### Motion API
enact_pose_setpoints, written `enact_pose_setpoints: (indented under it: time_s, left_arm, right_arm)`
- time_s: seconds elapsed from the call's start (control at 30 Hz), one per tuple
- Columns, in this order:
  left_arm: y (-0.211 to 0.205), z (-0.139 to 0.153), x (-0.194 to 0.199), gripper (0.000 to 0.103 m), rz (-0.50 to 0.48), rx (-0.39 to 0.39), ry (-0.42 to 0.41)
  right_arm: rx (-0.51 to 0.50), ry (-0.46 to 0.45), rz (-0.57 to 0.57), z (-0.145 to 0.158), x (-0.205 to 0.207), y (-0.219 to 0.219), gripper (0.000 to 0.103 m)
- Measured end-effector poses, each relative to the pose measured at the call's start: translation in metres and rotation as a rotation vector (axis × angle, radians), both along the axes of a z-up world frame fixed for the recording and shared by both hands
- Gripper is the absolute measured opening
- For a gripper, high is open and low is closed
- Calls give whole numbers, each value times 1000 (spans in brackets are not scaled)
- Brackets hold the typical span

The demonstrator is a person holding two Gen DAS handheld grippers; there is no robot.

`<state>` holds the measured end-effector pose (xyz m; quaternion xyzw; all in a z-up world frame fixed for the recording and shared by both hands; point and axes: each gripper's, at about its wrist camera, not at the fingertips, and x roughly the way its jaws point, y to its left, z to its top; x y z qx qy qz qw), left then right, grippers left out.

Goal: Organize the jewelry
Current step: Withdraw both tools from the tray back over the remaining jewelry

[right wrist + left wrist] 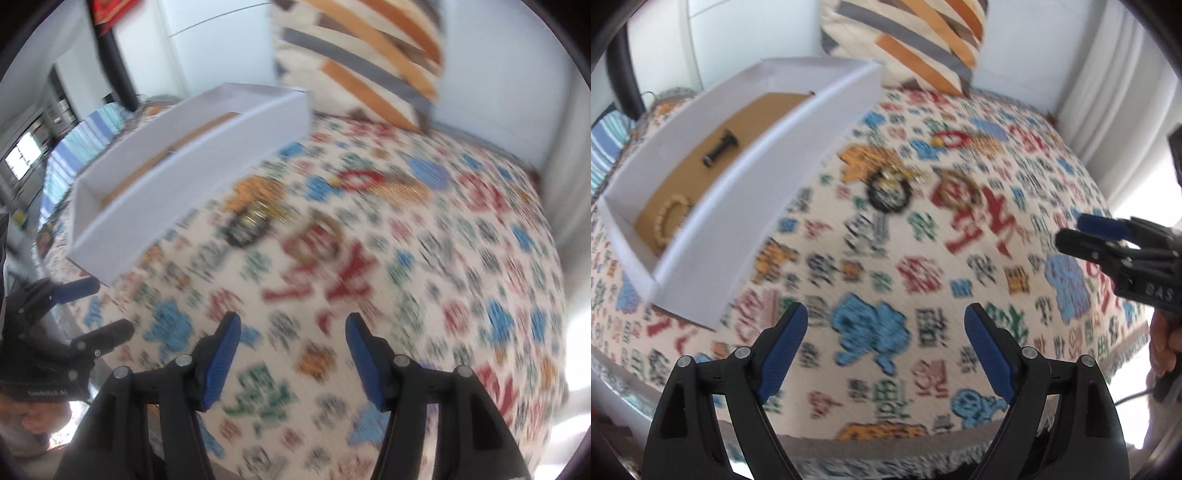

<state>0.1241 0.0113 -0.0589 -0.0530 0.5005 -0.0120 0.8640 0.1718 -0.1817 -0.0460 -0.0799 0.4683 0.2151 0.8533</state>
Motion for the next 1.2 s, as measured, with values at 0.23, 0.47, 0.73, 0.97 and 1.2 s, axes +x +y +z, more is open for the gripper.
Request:
enact_pose_setpoints:
  time_s: [0.23, 0.47, 0.73, 0.97, 1.2]
  left_arm:
    - [-32, -9, -5, 88, -64, 7, 14]
    - [-40, -17, -4, 88, -70, -5, 41]
    - [-39, -20, 5, 88, -53, -12, 48]
    - [-32, -33, 12, 88, -29, -2, 89]
    - [-11, -42, 28, 88, 21, -22, 116]
  right_arm:
    - [67, 2, -174, -15, -38, -53, 60]
    - [50, 21, -263, -33, -54, -78, 60]
    - [69, 37, -247, -40, -54, -71, 60]
    - [89, 42, -231, -40, -47, -70, 60]
    - [99, 71, -215, -46, -33, -63, 60]
